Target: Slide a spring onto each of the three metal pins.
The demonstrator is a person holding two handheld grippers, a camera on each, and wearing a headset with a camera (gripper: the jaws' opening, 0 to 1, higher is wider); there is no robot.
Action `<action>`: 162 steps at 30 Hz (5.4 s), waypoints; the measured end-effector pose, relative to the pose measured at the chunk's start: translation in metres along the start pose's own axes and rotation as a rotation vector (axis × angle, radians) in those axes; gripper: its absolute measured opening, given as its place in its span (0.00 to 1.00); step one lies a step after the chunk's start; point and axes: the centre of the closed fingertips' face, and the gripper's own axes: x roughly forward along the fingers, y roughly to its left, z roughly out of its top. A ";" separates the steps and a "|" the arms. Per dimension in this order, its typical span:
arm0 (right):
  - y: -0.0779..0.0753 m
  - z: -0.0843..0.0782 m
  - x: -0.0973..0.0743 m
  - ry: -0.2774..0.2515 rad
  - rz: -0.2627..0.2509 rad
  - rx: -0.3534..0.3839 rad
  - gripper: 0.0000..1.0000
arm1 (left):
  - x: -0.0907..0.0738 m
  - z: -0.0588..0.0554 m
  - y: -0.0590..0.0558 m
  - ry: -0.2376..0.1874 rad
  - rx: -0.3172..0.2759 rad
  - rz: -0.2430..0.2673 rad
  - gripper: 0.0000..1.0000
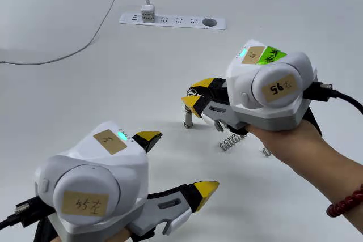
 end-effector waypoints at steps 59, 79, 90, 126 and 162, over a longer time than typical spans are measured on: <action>-0.007 -0.011 -0.028 0.056 -0.060 0.153 0.33 | -0.003 0.008 0.000 -0.017 0.038 0.003 0.60; -0.026 -0.027 -0.084 0.043 -0.143 0.234 0.45 | 0.007 0.019 0.000 -0.002 0.055 0.006 0.52; -0.032 -0.043 -0.104 0.038 -0.179 0.260 0.48 | 0.023 0.015 0.000 0.022 0.067 -0.008 0.46; -0.035 -0.097 -0.147 0.100 -0.216 0.362 0.51 | 0.101 -0.010 -0.011 0.159 0.135 -0.110 0.25; -0.034 -0.072 -0.143 0.043 -0.185 0.448 0.49 | 0.082 0.007 -0.024 0.054 0.208 -0.120 0.10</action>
